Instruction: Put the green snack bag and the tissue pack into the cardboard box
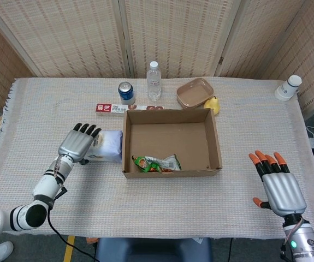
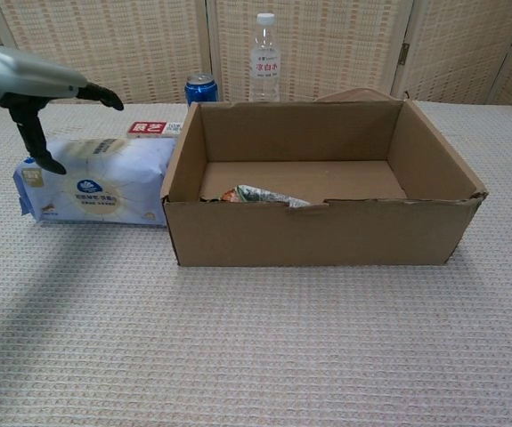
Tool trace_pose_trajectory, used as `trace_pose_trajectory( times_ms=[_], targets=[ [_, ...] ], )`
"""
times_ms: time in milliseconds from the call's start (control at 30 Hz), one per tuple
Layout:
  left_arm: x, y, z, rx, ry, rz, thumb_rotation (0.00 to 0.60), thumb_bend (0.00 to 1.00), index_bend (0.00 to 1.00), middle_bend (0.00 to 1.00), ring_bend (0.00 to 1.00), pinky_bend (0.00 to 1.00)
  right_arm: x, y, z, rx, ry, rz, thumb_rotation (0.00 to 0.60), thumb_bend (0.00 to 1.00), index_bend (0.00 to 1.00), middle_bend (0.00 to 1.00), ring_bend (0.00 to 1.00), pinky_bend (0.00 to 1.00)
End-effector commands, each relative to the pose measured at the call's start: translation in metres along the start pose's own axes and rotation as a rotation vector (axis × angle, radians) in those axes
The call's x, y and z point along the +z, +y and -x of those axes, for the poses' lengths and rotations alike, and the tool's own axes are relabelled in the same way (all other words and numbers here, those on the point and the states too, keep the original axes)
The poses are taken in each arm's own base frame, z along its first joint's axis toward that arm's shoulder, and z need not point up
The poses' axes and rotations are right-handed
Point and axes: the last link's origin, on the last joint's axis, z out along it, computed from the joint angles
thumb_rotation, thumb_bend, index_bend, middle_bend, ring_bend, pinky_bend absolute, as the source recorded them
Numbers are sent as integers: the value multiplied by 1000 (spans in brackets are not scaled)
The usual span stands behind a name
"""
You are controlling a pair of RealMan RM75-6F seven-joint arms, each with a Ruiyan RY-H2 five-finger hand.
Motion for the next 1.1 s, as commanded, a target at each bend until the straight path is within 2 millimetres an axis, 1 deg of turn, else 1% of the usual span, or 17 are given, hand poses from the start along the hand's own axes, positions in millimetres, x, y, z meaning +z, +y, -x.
trace_pose_trajectory(
  times_ms=[33, 267, 400, 600, 667, 733, 767, 800, 833, 867, 900, 933, 1000, 1100],
  targets=[
    [8, 4, 8, -16, -21, 1, 600, 174, 0, 0, 0, 62, 1, 1, 0, -1, -1, 7, 600, 16, 77, 42, 0, 0],
    [24, -4, 23, -24, -61, -33, 600, 173, 0, 0, 0, 62, 4, 4, 1, 0, -15, 28, 600, 15, 77, 42, 0, 0],
    [34, -12, 32, -6, -88, -52, 600, 176, 0, 0, 0, 62, 6, 4, 0, -4, -17, 37, 600, 15, 77, 42, 0, 0],
    [46, -18, 42, -45, -124, -82, 600, 177, 0, 0, 0, 64, 7, 4, 2, -9, -25, 43, 600, 15, 77, 42, 0, 0],
    [50, -18, 44, -58, -121, -96, 600, 180, 0, 0, 0, 74, 7, 4, 2, -10, -25, 43, 600, 16, 77, 42, 0, 0],
    [53, -19, 46, -66, -103, -112, 600, 183, 0, 14, 10, 133, 7, 3, 3, -11, -27, 41, 600, 16, 77, 42, 0, 0],
    [55, -19, 47, -73, -89, -118, 600, 184, 3, 41, 32, 168, 7, 3, 3, -11, -28, 40, 600, 15, 77, 42, 0, 0],
    [56, -19, 47, -81, -71, -125, 600, 191, 34, 110, 91, 236, 7, 3, 3, -10, -29, 39, 600, 15, 77, 42, 0, 0],
    [57, -18, 48, -87, -49, -131, 600, 204, 95, 205, 174, 309, 6, 3, 3, -10, -28, 39, 600, 15, 77, 42, 0, 0],
    [58, -18, 49, -92, -32, -133, 600, 216, 153, 275, 236, 360, 6, 3, 3, -10, -27, 39, 600, 15, 77, 42, 0, 0],
    [57, -17, 50, -100, -21, -133, 600, 238, 264, 384, 331, 438, 6, 4, 2, -9, -25, 39, 600, 15, 77, 42, 0, 0],
    [57, -17, 52, -105, -16, -132, 600, 253, 330, 449, 386, 485, 6, 4, 2, -8, -22, 40, 600, 15, 77, 42, 0, 0],
    [57, -18, 54, -100, -11, -131, 600, 284, 440, 561, 481, 568, 5, 4, 1, -7, -16, 41, 600, 15, 77, 42, 0, 0],
    [56, -20, 53, -95, -12, -133, 600, 314, 545, 672, 578, 660, 5, 5, 0, -4, -9, 39, 600, 16, 77, 42, 0, 0]
  ],
)
